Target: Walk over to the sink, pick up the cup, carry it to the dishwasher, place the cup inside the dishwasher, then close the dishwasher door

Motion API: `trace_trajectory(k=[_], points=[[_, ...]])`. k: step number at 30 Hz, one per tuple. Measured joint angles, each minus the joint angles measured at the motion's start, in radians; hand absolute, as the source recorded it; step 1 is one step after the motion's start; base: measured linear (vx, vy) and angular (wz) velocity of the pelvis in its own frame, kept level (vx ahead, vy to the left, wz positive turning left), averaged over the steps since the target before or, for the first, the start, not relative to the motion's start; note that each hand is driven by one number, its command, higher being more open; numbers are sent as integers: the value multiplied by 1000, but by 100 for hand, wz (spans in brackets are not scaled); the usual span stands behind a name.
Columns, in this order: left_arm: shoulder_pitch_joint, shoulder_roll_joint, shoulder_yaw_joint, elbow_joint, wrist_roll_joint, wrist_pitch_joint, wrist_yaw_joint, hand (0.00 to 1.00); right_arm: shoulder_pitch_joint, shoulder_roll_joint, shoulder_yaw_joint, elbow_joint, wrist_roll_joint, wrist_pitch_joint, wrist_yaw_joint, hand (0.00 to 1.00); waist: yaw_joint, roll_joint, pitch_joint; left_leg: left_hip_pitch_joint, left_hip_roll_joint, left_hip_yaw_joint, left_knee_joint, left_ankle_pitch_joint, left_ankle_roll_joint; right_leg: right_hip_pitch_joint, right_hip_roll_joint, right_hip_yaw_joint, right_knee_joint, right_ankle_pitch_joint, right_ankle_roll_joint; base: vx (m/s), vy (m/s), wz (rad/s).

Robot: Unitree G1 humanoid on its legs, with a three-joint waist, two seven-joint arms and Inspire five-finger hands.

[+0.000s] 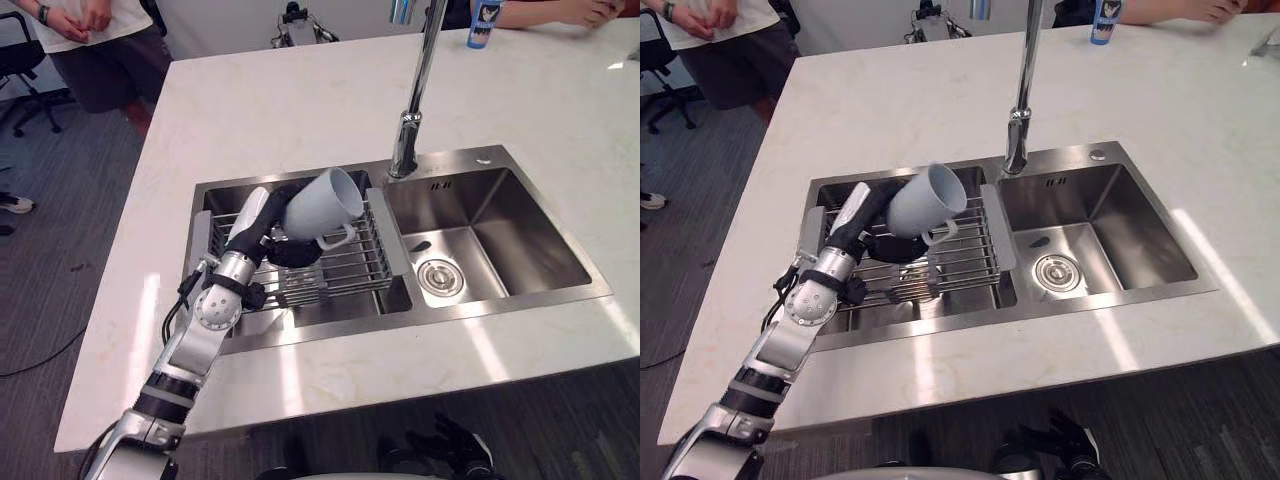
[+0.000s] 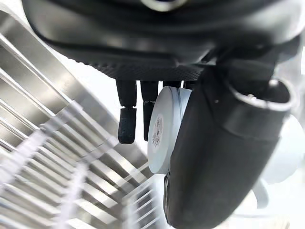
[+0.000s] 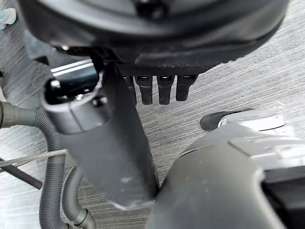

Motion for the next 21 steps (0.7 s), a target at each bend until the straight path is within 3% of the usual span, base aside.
trace_trajectory(k=[7,12,17,21], points=[[199,-127,108,-119,-256,-36,71,30,0,1,-2,-5,2,0,-7,90,27,-1,-1,11,1,3,0,-1,0,11,1,9,0,0,0,-7,1,0],[285,-206,111,-233,-344,-44,78,30,4,10,-20,-5,9,1,-21,90,43,-6,-3,22,6,16,0,-5,-4,15,7,24,1,0,0,2,-6,-9],[367,-246,69,-313,-361,-61,74,30,3,14,-22,-8,22,1,-42,90,56,-16,-10,20,17,70,42,-43,-8,-8,14,81,21,0,1,-14,3,-34],[366,-245,-9,-345,-361,-62,73,30,-8,40,-22,-67,30,1,-71,90,67,-43,2,-73,43,112,178,-100,-2,-97,19,134,102,1,3,-35,1,-33]])
